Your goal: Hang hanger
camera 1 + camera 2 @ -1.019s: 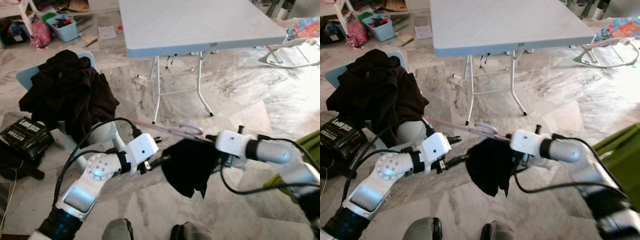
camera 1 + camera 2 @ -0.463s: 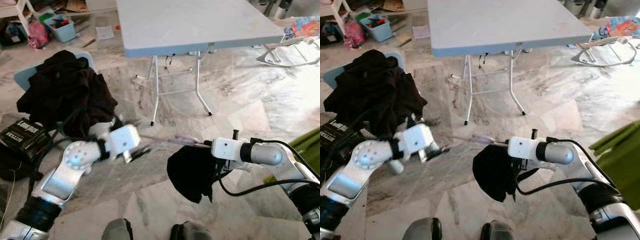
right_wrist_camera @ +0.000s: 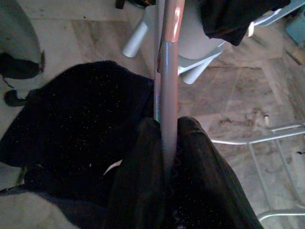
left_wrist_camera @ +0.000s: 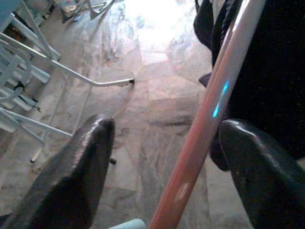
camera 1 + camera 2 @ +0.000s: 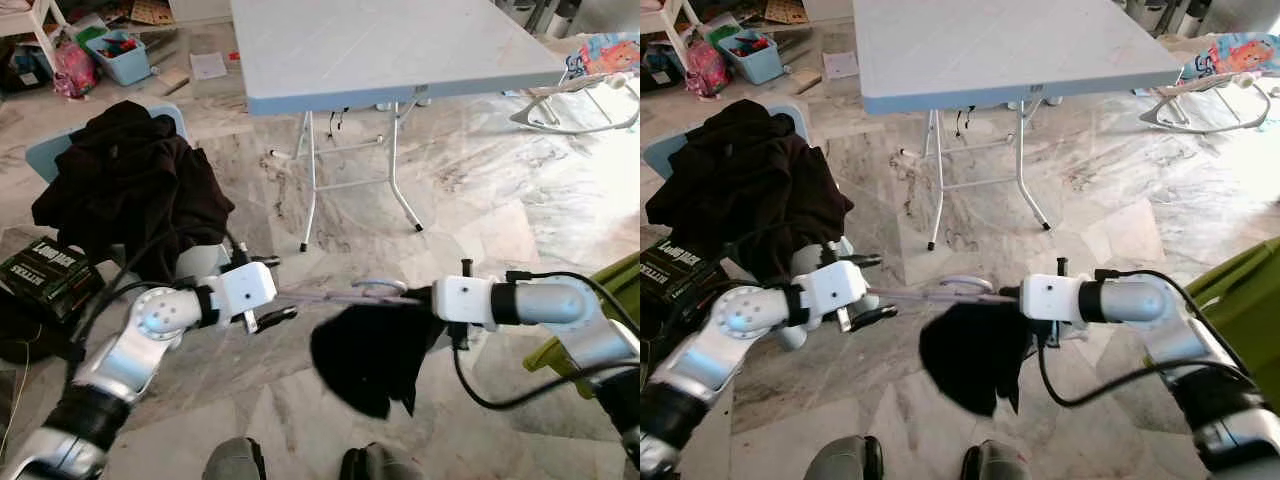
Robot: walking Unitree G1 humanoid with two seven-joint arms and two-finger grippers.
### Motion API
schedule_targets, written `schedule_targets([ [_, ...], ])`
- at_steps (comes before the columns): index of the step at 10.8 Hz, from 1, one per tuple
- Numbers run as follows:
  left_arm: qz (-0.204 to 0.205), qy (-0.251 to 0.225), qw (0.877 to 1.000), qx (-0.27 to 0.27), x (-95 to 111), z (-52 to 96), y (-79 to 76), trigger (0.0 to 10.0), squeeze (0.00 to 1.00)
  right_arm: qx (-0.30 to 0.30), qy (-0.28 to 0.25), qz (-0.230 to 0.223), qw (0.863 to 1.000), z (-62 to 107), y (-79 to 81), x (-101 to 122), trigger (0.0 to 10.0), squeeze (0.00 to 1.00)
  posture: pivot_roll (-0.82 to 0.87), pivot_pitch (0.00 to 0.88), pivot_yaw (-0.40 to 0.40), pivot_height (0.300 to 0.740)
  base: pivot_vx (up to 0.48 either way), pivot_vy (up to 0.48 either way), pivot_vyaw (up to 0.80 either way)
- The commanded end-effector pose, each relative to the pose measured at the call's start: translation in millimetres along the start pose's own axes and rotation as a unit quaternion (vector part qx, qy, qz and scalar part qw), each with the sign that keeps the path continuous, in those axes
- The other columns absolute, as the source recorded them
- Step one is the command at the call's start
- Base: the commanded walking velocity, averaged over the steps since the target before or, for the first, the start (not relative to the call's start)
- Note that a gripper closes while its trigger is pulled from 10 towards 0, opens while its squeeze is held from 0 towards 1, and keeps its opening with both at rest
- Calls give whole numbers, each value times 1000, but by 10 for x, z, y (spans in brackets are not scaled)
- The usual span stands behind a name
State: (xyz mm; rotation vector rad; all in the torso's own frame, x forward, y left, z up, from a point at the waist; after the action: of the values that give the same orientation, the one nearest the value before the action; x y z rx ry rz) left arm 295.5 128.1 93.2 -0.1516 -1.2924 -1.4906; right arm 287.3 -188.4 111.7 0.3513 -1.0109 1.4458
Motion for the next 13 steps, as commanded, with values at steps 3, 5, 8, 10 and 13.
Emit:
schedule_targets([
  [3,-14,-29,999,-9,109,-140,28,0,0,-7,-31,18,999,24,-45,164,10000,0,-63,110,-31,740,0,0,0],
  [5,-25,-43,998,-26,171,-226,1,0,0,-16,-33,40,999,-37,-52,209,10000,0,-61,111,-28,740,0,0,0],
  [8,-32,-40,999,9,231,-324,116,10000,549,-92,-10,56,994,-89,-218,190,10000,0,-62,110,-25,740,0,0,0],
  [10,-23,-29,999,9,186,-302,114,10000,1000,-131,-3,48,990,-78,-308,177,10000,0,-66,114,-23,740,0,0,0],
  [13,-68,-27,995,71,271,-286,395,10000,0,-144,17,68,987,-89,-364,142,10000,0,-64,113,-29,740,0,0,0],
])
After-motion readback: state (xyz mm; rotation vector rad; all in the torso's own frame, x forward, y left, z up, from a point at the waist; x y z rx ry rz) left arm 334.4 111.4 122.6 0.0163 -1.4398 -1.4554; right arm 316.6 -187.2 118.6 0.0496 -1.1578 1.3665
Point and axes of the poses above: a point about 5 cm out from each wrist's last joint towards the gripper, its own z axis pointing back from the gripper into the wrist, its own x axis along the axis of the wrist's last joint, y = z × x, the point moved 2 cm from there along -z, pointing out of the wrist towards the gripper, and after that the axes turned 11 degrees about -z, right-handed, at the moved point
